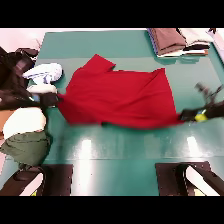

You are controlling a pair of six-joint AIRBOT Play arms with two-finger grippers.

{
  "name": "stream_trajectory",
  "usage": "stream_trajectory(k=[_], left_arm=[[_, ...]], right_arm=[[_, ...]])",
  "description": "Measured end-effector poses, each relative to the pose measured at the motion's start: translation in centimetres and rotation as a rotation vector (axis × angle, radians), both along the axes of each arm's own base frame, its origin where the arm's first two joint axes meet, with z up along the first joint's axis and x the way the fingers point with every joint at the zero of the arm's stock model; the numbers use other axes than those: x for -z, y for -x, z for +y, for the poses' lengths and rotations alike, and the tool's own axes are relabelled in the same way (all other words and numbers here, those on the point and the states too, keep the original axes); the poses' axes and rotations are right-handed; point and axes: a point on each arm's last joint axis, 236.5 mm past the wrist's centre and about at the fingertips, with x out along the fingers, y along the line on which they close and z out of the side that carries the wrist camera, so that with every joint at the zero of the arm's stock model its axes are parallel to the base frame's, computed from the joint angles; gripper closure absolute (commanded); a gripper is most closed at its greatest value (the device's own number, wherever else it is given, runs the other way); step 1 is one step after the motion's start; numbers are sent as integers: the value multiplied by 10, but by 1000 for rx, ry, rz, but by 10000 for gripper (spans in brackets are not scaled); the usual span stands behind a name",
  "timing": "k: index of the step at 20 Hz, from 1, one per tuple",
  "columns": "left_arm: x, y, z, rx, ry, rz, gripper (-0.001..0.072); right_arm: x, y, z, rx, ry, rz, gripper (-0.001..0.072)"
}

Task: Fold the shirts.

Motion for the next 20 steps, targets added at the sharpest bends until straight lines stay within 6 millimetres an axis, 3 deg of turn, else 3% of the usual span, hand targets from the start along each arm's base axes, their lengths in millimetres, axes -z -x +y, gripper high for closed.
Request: stream_trajectory(k=[3,6,8,9,11,13,15,18,20], left_arm=[[-143,4,1,1,15,-340,683],[-281,50,5,-5,27,-677,683],[-347,91,8,-10,38,-857,683],[-374,111,9,-14,44,-938,684],[-409,142,12,-20,55,-1048,684],[-421,151,14,-29,50,-1086,684],[-412,135,17,-40,30,-1041,683],[-352,68,17,-36,-32,-818,682],[-291,14,15,-24,-59,-626,682]], right_arm=[[-137,-43,-2,-15,95,-389,699],[-276,-44,2,-20,195,-745,699],[-352,-26,6,-18,263,-929,699],[-379,-18,6,-12,293,-991,700],[-419,-1,7,0,339,-1072,699],[-442,8,6,9,366,-1110,700],[-449,8,4,17,372,-1106,701],[-423,-15,-5,20,345,-1004,700],[-378,-44,-15,16,307,-865,700]])
